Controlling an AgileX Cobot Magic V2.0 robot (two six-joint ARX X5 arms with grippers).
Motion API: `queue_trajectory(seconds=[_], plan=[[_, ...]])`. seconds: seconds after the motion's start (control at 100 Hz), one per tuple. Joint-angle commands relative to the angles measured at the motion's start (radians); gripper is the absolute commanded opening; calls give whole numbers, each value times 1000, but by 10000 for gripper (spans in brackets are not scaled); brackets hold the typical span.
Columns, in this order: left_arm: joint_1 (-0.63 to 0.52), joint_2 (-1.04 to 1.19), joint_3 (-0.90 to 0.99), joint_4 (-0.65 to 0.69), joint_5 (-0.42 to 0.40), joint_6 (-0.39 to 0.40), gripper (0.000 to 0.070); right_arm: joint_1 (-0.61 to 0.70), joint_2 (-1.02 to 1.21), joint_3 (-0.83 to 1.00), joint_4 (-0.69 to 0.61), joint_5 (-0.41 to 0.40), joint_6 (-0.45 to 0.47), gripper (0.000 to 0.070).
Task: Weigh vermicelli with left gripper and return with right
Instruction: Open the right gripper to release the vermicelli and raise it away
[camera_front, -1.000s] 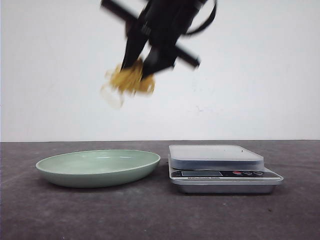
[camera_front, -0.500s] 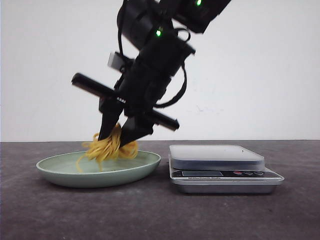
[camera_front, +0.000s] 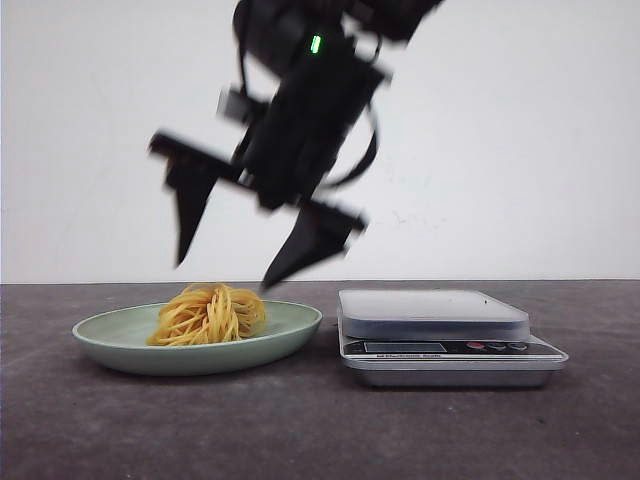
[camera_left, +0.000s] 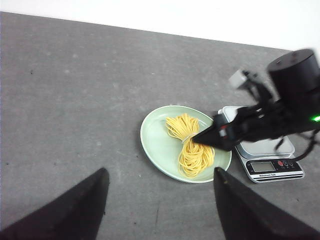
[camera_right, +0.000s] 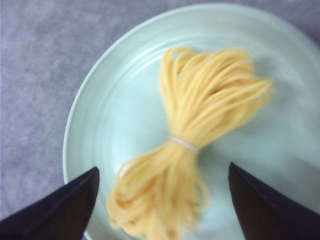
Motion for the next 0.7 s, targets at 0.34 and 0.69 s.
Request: queue_trajectory(seconds=[0.34, 0.69], plan=[[-8, 0, 12, 59, -5, 34, 387, -39, -687, 49, -338, 331, -370, 523], [-8, 0, 12, 117, -6, 70, 388, -19, -1188, 48, -647, 477, -404, 547]])
